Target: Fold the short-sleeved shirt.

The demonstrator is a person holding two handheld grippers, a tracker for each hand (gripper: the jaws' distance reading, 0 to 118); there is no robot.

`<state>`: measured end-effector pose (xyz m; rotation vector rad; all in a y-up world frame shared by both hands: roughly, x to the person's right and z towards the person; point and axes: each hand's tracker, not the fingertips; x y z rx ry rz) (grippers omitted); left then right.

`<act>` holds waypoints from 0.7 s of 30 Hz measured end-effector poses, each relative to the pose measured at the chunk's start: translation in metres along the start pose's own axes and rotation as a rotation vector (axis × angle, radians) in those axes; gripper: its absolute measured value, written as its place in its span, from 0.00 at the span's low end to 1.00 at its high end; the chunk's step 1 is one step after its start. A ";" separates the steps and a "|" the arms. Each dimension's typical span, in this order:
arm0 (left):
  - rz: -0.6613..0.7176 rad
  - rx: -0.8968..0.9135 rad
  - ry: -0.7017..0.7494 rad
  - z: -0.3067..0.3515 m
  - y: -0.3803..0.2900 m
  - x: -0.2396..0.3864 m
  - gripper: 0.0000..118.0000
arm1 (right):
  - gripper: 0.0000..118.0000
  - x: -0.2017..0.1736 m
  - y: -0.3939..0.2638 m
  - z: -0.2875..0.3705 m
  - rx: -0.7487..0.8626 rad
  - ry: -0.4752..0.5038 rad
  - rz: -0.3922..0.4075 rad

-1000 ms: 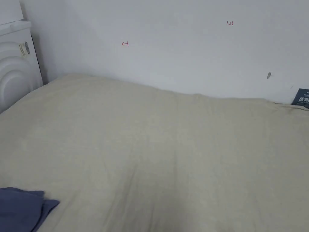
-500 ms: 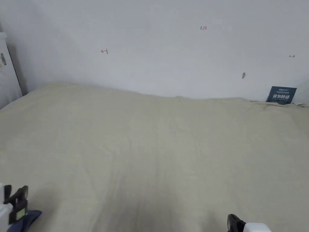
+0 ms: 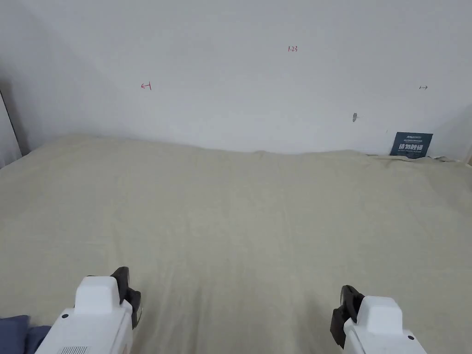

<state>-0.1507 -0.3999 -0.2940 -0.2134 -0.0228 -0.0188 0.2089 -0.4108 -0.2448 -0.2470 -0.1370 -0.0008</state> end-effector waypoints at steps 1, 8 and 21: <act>-0.009 0.010 -0.012 -0.001 0.002 0.001 0.00 | 0.00 0.000 0.001 0.000 0.002 -0.002 0.004; -0.059 0.046 -0.011 -0.007 0.012 0.012 0.00 | 0.00 0.000 0.005 -0.003 0.019 0.001 0.013; -0.070 0.054 -0.014 -0.020 0.019 0.019 0.00 | 0.00 0.004 0.016 -0.018 0.021 -0.009 -0.003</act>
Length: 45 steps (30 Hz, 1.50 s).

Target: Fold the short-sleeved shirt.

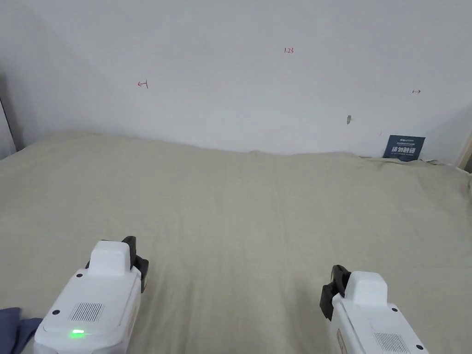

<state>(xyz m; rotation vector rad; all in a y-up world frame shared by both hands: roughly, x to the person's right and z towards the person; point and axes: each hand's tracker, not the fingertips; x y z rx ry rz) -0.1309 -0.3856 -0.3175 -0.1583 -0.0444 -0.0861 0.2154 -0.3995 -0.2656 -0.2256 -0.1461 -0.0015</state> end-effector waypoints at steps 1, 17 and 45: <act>-0.005 0.002 0.003 0.000 0.000 0.001 0.00 | 0.00 0.000 0.000 0.000 -0.001 0.001 -0.001; 0.002 0.003 -0.002 -0.004 0.002 0.002 0.00 | 0.00 0.002 0.006 -0.005 0.006 0.006 -0.011; -0.003 0.013 -0.013 -0.004 0.006 -0.005 0.00 | 0.00 0.001 0.013 -0.007 0.022 0.010 -0.002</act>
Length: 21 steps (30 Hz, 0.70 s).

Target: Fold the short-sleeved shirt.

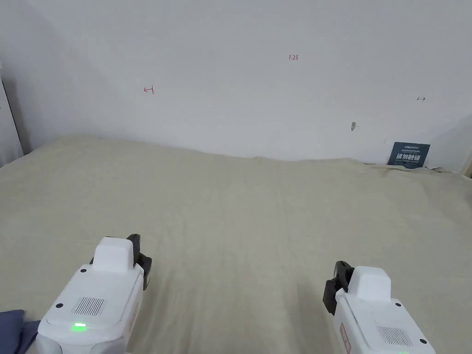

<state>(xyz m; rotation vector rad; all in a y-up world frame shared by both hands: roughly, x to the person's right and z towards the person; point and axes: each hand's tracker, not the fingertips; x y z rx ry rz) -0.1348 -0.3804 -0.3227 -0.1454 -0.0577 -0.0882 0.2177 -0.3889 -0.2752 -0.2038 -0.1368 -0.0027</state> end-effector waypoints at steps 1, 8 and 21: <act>0.000 0.001 0.001 0.000 0.000 0.000 0.00 | 0.00 0.000 0.000 0.000 0.001 0.000 0.001; 0.042 0.007 0.021 -0.001 0.000 -0.001 0.35 | 0.59 -0.001 0.001 -0.001 0.004 -0.007 -0.002; 0.183 -0.050 -0.027 -0.006 0.005 -0.008 0.93 | 0.73 0.011 0.000 -0.005 -0.037 0.007 -0.097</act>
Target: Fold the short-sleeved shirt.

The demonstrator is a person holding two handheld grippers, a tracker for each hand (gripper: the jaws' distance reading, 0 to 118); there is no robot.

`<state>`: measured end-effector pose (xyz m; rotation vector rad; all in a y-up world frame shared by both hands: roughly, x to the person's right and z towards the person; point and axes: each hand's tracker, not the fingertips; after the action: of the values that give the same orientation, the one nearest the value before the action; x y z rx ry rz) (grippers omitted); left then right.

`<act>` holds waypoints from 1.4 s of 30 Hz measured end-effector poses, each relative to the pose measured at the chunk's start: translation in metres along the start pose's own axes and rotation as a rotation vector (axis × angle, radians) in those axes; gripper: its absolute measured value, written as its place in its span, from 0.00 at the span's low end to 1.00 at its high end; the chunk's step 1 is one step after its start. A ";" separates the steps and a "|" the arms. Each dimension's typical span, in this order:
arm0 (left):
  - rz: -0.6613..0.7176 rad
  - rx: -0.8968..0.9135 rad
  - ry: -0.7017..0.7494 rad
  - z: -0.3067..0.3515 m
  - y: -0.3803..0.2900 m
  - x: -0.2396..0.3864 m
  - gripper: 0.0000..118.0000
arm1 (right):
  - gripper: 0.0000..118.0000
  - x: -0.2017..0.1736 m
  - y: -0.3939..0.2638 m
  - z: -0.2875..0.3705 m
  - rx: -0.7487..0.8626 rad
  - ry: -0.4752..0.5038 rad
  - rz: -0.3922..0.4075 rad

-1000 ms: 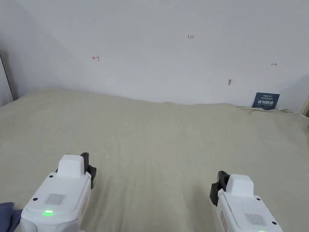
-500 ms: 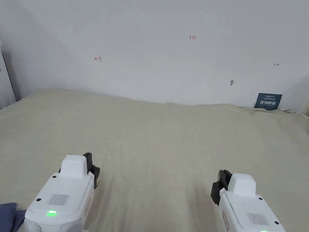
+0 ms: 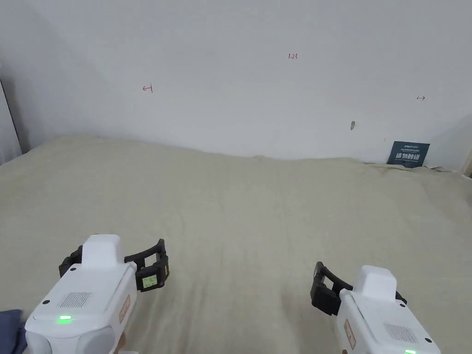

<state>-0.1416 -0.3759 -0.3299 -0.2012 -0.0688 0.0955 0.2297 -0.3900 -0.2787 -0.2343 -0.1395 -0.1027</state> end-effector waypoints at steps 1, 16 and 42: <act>0.025 0.000 0.001 -0.001 0.002 0.000 0.94 | 0.73 0.001 0.001 0.000 0.000 -0.002 -0.008; 0.482 0.013 -0.055 -0.006 0.008 -0.019 1.00 | 0.73 0.001 0.019 -0.011 -0.099 -0.030 -0.143; 0.099 0.012 0.011 0.004 0.001 0.013 1.00 | 0.74 -0.009 0.024 -0.020 -0.258 -0.086 -0.153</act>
<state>-0.1288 -0.3726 -0.3255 -0.1934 -0.0468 0.1932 0.2265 -0.3712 -0.3049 -0.4862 -0.2299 -0.2641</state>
